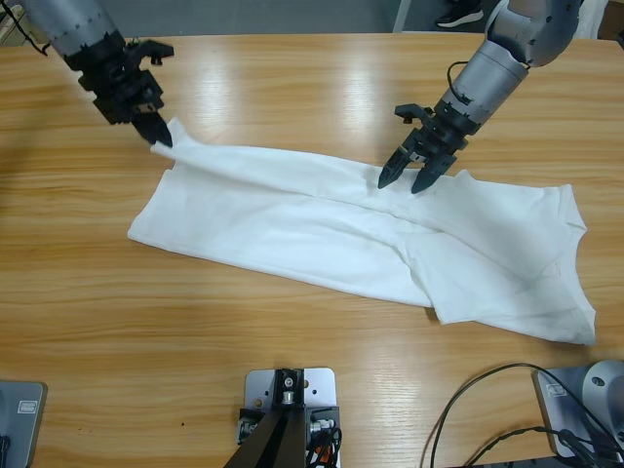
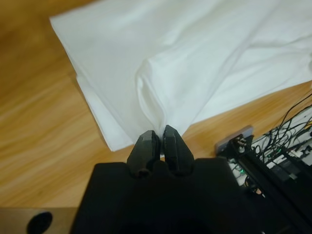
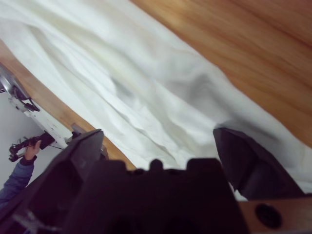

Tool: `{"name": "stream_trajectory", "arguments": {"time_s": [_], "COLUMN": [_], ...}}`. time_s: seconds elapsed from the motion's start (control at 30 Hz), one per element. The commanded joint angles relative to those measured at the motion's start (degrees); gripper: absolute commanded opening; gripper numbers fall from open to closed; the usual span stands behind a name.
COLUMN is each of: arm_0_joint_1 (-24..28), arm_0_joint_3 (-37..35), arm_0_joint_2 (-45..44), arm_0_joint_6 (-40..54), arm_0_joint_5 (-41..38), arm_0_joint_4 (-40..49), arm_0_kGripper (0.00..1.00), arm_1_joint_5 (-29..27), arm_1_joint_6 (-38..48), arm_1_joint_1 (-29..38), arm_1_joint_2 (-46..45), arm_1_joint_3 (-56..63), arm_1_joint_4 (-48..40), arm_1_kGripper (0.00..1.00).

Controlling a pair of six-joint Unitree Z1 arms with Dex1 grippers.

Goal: Fold clothes

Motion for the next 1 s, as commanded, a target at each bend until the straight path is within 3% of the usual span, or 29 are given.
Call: {"name": "stream_trajectory", "arguments": {"time_s": [0.03,0.17,0.2,0.23,0.27,0.3,0.63,0.9,0.97,1.0], "arm_0_joint_1": [-0.37,-0.37,-0.37,-0.37,-0.37,-0.37,-0.2,-0.97,-1.25,-1.69], "arm_0_joint_3": [6.07,5.77,5.74,5.77,5.74,5.7,-0.12,-2.68,-3.35,-3.65], "arm_0_joint_2": [3.41,4.59,4.71,4.76,4.69,4.41,1.3,7.5,8.21,8.21], "arm_0_joint_6": [0.46,0.55,0.55,0.55,0.55,0.55,0.02,-0.37,-0.72,-0.88], "arm_0_joint_5": [-1.17,-1.05,-0.92,-0.75,-0.47,-0.1,2.19,-0.64,-2.68,-3.44], "arm_0_joint_4": [7.88,7.15,6.94,6.67,6.53,6.37,5.95,5.86,5.49,5.2], "arm_0_kGripper": [0.0,0.0,0.328,0.768,0.93,0.962,0.964,0.964,0.94,0.873], "arm_1_joint_5": [-1.06,-1.06,-1.06,-1.06,-1.06,-1.06,-1.06,-1.06,-1.06,-1.06], "arm_1_joint_6": [0.61,0.54,0.53,0.54,0.53,0.54,0.53,0.53,0.53,0.53], "arm_1_joint_1": [-1.01,-1.01,-1.01,-1.01,-1.01,-1.01,-1.01,-1.01,-1.01,-1.01], "arm_1_joint_2": [2.82,2.68,2.62,2.61,2.54,2.54,2.36,2.52,2.52,2.54], "arm_1_joint_3": [2.68,3.32,3.49,3.63,3.74,3.84,4.26,4.04,4.04,4.0], "arm_1_joint_4": [-0.73,-0.73,-0.76,-0.82,-0.82,-0.89,-1.26,-1.52,-1.52,-1.52], "arm_1_kGripper": [0.945,0.944,0.944,0.944,0.943,0.942,0.941,0.884,0.875,0.861]}}
